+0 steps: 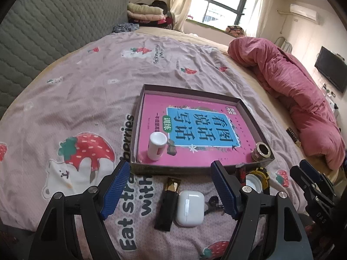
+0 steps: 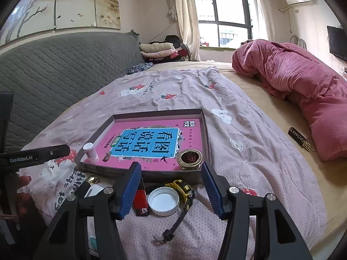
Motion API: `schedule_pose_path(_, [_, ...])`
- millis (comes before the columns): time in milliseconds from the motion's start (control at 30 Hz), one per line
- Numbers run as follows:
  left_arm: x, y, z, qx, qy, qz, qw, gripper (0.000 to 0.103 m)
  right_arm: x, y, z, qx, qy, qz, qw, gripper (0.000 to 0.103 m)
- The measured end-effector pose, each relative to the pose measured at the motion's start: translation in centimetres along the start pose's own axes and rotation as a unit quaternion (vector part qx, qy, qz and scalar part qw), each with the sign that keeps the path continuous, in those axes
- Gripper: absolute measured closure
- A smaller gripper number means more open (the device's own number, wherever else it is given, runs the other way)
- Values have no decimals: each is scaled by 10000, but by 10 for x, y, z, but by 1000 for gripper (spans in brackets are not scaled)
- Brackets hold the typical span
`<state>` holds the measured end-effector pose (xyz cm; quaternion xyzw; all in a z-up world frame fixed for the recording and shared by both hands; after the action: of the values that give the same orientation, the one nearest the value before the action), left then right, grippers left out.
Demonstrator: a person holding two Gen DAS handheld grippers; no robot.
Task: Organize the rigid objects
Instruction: 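Move both tools back over the remaining objects in front of the tray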
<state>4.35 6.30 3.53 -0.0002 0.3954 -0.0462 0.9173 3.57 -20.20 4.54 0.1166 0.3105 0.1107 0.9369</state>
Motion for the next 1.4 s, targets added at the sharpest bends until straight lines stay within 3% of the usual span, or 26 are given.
schedule_pose_path(967, [6,-28,-37,393,799,-170,9959,25,-6,9,-18,-196,444,-10,9988,46])
schedule_pose_path(1200, [7,-29,-46,449,982,-130,9941,25,-8,13,-21,-281,493,42,9984,46])
schedule_pose_path(1400, [10,-24,-51,473,1151,121,9922,25,-9,22,-27,-448,569,124,9973,46])
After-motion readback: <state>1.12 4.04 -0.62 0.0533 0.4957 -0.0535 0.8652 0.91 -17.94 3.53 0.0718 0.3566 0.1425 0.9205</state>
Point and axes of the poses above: each gripper's, at about its wrist camera, not at the fingertips, and x roughly the way its jaws point, y to its left, z to its top, the point moved 2 cm from there along x, roughly the way its jaws point, and after that the axes turned 14 degrees about x, right-handed, at the moved point
